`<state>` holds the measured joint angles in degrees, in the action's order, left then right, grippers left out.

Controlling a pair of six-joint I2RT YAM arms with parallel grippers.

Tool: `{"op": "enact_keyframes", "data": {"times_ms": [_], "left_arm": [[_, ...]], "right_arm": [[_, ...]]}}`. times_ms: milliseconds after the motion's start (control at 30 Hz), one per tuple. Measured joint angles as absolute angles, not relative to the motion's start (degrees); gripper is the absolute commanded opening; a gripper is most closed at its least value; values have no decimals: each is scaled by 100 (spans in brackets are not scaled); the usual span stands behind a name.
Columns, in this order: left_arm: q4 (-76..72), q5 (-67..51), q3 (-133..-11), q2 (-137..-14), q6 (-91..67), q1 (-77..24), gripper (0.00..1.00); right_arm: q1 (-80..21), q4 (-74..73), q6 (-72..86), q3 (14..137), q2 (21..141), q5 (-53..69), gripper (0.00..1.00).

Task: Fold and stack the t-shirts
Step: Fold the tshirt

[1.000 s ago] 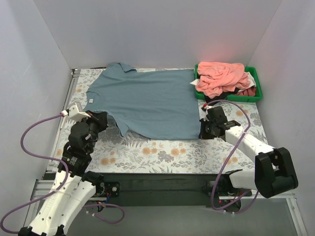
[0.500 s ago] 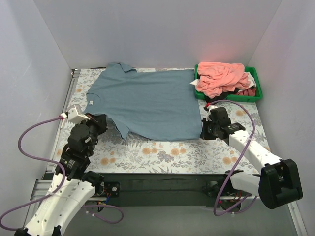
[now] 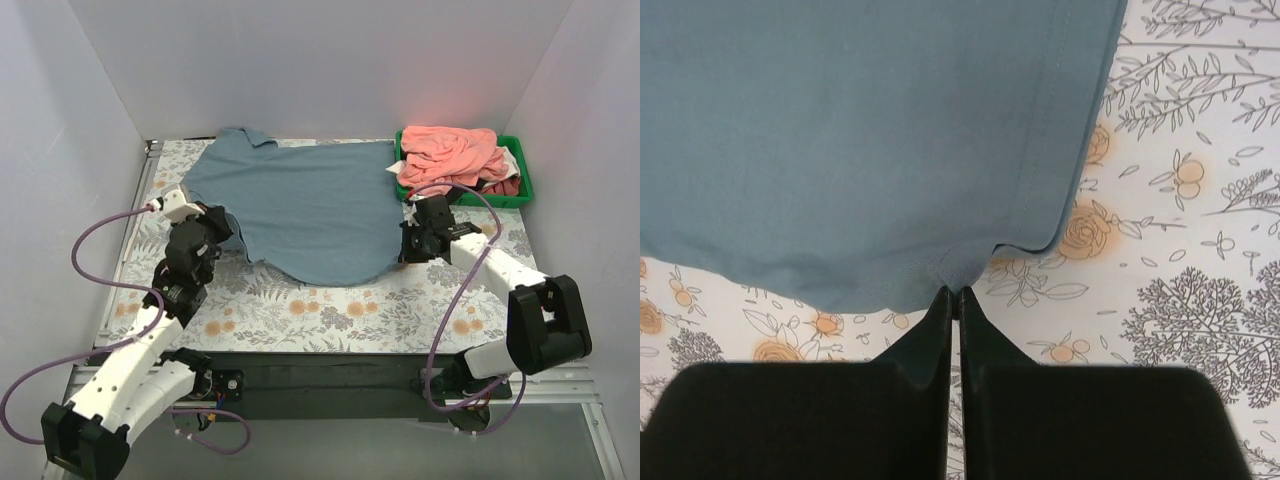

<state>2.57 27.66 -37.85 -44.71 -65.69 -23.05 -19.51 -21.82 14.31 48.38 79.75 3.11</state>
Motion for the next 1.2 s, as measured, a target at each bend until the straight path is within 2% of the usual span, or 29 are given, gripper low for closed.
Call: {"op": "enact_keyframes", "data": {"times_ms": [400,967,1200], "left_arm": [[-943,1411,-3791,-6003,-6357,-928,0],[-1806,961,-4156,-7013,-6337,-220,0],[-2193,587,-4257,-7489,-6252,56,0]], "right_arm": [[-1601,-2115,1308,6018,9266,384,1],[-1157,-2141,1155,7959,10831,749,1],[-1109,-2281,1131,8313,11198,775,1]]}}
